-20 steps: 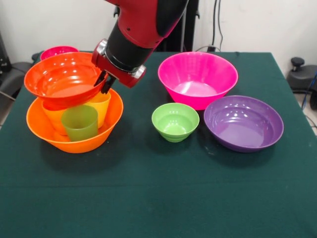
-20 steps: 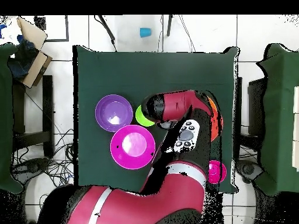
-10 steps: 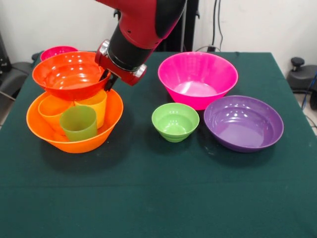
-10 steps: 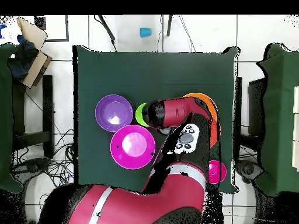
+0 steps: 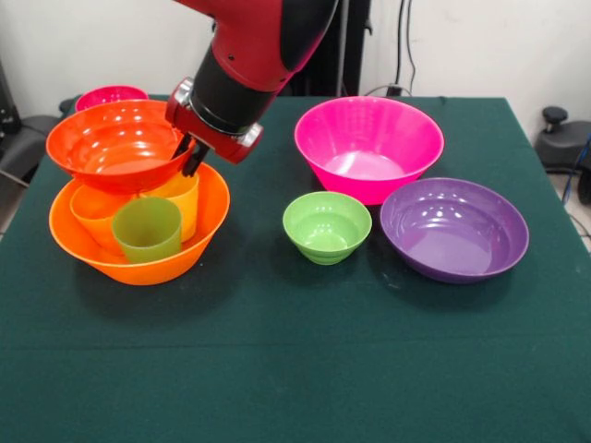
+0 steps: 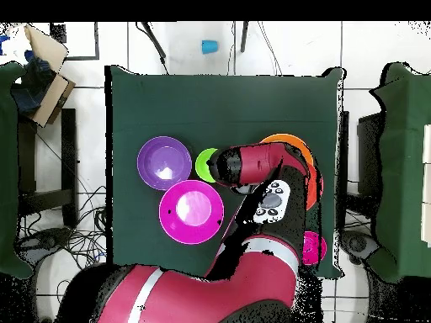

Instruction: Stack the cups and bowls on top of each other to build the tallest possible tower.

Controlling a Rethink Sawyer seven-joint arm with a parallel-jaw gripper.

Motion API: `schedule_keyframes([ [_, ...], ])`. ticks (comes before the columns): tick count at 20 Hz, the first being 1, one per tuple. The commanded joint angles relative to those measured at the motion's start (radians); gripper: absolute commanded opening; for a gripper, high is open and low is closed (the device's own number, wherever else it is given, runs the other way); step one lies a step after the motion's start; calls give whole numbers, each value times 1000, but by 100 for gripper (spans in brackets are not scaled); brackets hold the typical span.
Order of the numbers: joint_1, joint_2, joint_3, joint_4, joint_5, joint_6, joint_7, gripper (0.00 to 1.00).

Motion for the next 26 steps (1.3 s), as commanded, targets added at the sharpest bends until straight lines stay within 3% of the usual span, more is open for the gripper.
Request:
schedule_keyframes([
  [1,-3,67,87,5,11,-111,106,0],
  [26,18,69,100,-102,63,73,64,0],
])
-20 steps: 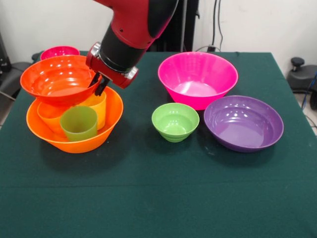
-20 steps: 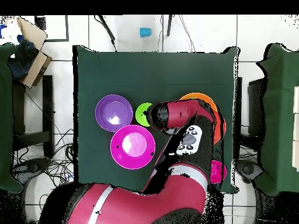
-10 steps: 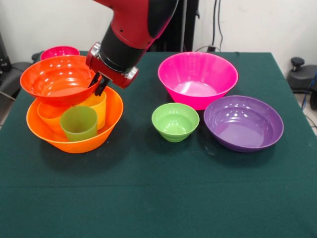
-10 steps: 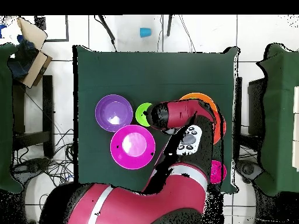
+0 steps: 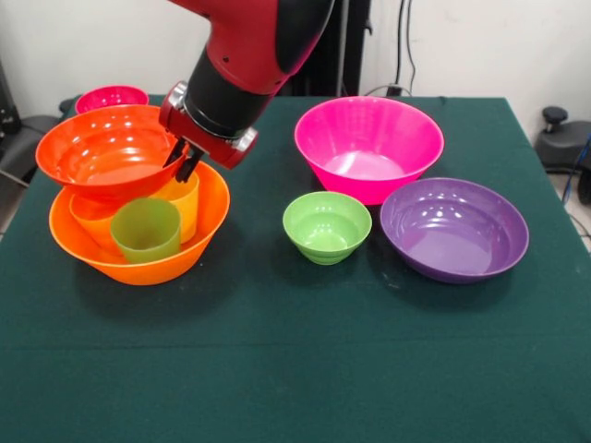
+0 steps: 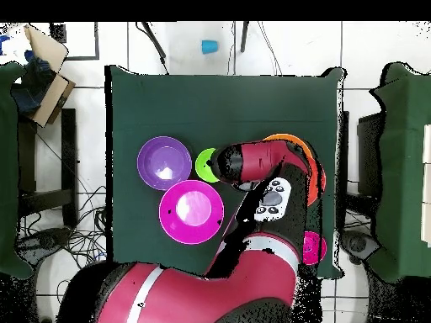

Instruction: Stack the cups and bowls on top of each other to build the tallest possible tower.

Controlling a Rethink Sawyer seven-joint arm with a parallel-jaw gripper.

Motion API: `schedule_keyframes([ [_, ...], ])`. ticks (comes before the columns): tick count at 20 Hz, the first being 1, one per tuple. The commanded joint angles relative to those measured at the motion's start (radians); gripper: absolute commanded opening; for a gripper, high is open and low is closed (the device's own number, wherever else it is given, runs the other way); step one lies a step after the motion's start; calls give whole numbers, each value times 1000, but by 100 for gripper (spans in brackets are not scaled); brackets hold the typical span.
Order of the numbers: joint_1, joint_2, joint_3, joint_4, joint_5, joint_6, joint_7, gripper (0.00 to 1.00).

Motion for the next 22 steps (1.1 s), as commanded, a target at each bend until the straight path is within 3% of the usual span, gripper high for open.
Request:
schedule_keyframes([
  [1,18,58,110,-79,55,79,62,0],
  [22,35,75,108,-124,81,135,66,0],
])
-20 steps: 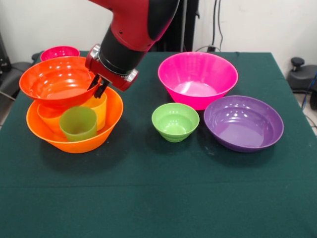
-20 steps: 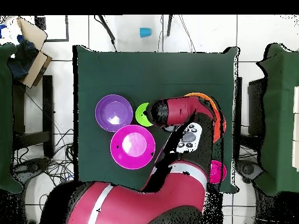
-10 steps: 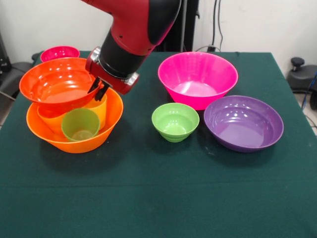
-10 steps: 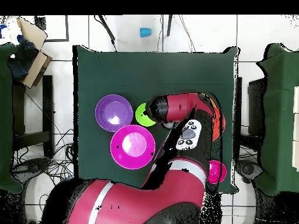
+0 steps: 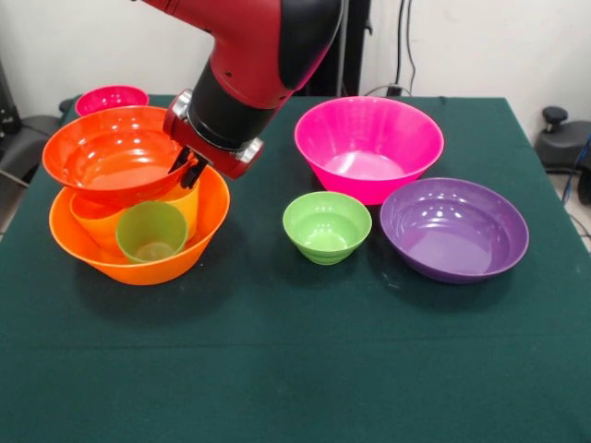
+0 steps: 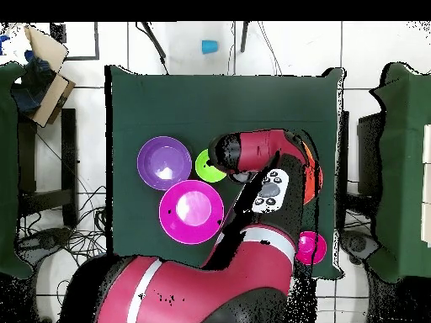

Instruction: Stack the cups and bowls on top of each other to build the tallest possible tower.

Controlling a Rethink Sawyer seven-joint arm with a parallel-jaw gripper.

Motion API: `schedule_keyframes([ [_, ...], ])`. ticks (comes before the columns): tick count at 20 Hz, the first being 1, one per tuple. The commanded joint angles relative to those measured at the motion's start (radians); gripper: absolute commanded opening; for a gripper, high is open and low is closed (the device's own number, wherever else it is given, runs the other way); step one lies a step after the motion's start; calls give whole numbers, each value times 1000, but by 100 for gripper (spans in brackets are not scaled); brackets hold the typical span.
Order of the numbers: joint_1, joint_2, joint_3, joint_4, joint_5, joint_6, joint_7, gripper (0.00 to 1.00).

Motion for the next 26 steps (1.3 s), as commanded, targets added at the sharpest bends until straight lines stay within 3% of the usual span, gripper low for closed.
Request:
schedule_keyframes([
  [1,30,39,109,-45,44,39,66,0],
  [13,29,37,114,-39,56,36,74,0],
  [26,35,37,119,-96,83,143,39,0],
])
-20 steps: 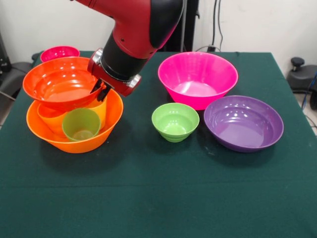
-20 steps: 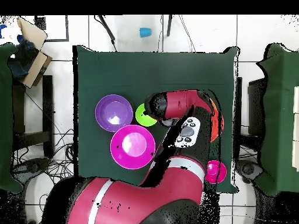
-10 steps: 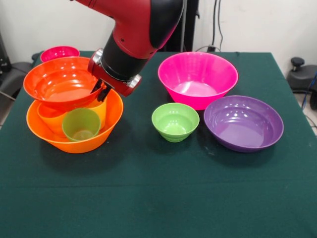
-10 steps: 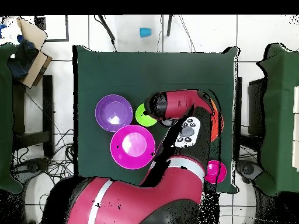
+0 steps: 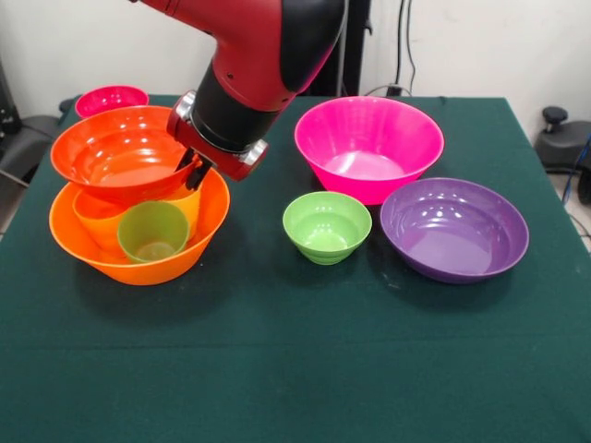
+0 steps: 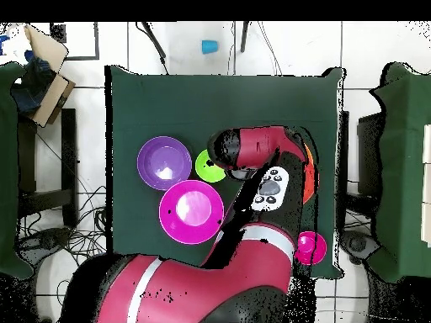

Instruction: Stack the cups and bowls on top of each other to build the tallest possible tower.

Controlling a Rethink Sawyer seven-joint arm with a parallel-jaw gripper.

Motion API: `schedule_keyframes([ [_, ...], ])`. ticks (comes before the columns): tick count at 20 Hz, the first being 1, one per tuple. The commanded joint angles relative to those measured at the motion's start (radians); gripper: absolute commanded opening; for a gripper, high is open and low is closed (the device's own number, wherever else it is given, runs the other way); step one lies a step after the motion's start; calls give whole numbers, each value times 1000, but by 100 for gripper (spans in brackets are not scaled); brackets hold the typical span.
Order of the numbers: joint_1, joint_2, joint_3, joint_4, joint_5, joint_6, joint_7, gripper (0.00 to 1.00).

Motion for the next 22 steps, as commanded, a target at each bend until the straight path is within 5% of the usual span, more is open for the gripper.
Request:
schedule_keyframes([
  [1,34,31,119,-77,53,113,37,0],
  [22,35,62,97,-166,31,144,-8,0],
])
